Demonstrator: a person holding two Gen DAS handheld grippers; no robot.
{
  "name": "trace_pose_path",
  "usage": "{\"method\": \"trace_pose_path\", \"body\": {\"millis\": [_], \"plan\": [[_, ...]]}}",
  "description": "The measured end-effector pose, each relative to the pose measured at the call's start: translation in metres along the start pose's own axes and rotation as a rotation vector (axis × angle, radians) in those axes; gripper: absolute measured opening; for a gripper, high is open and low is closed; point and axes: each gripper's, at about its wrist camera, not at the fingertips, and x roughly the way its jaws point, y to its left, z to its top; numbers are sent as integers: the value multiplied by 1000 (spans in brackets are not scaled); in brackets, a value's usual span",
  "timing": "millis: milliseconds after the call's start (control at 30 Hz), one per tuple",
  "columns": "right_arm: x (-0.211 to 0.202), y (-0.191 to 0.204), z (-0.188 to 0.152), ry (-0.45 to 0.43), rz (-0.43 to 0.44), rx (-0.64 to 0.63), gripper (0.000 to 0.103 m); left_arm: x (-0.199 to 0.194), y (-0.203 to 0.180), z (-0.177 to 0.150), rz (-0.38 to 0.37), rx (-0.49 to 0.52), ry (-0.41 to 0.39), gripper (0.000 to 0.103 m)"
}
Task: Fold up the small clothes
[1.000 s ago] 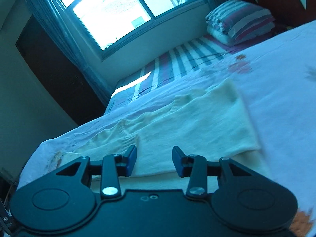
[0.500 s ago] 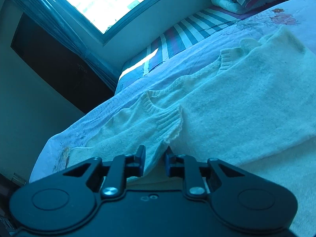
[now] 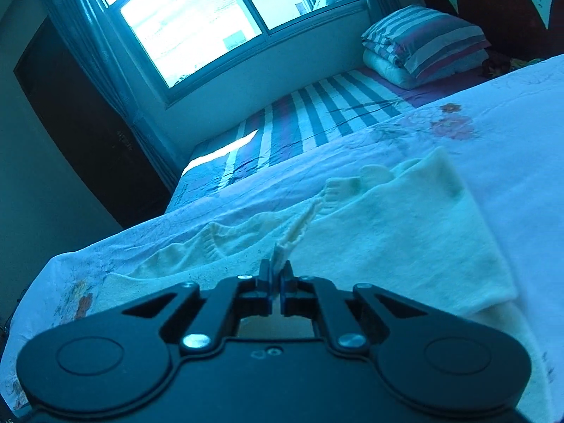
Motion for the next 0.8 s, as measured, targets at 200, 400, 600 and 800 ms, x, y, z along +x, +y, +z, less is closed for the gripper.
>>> {"method": "trace_pose_path", "body": {"millis": [200, 400, 600, 800], "plan": [[-15, -36, 7, -23, -53, 37, 5, 1, -3, -1, 16, 20, -1, 86], [-19, -59, 9, -24, -89, 58, 5, -1, -2, -2, 13, 8, -9, 86], [-22, -67, 7, -12, -99, 61, 5, -1, 0, -3, 16, 6, -11, 86], [-25, -74, 4, -4, -108, 71, 5, -3, 2, -3, 13, -13, -13, 86]]}}
